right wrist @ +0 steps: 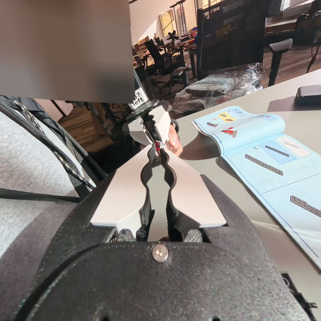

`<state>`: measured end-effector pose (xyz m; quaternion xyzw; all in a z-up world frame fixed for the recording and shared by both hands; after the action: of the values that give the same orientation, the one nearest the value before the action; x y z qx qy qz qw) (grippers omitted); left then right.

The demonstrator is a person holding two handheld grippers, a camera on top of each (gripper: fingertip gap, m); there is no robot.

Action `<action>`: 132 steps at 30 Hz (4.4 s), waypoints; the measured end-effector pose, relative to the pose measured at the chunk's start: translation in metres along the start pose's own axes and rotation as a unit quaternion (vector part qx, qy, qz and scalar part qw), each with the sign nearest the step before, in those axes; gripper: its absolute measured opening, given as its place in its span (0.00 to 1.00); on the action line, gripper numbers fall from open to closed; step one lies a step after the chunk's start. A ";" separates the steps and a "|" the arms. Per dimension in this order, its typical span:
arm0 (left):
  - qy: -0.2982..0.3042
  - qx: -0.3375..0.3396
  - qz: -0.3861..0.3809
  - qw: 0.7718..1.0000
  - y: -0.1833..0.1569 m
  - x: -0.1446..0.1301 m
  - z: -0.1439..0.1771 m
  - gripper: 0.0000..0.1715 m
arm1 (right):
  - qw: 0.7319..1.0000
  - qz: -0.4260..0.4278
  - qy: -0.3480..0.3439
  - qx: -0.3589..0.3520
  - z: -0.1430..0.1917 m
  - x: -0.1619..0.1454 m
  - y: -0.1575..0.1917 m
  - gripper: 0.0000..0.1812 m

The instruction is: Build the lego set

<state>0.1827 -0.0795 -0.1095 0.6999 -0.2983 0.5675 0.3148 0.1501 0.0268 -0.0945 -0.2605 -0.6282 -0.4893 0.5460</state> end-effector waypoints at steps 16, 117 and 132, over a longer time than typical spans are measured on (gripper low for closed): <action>0.010 -0.002 -0.007 1.000 -0.001 -0.002 0.000 0.04 | 1.000 -0.006 -0.004 0.004 0.001 -0.004 -0.002 0.04; 0.011 0.072 0.263 0.962 0.051 -0.010 0.013 0.03 | 0.667 0.626 0.369 -0.162 -0.030 0.018 -0.059 0.05; 0.006 0.133 0.245 0.960 0.067 -0.010 0.024 0.03 | 0.203 0.761 0.597 -0.149 0.002 0.085 -0.164 0.04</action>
<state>0.1430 -0.1392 -0.1165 0.6376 -0.3801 0.6662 0.0720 -0.0154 -0.0522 -0.0687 -0.3205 0.4700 0.0668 0.8197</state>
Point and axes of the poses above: each gripper's, where its closed fingertips meet, z back along the fingers, x out of its top, y = z × x across the jaws, the point moved 6 cm from there along z, back along the fingers, and after that the axes turned 14 degrees about x, right-handed, at the moved point
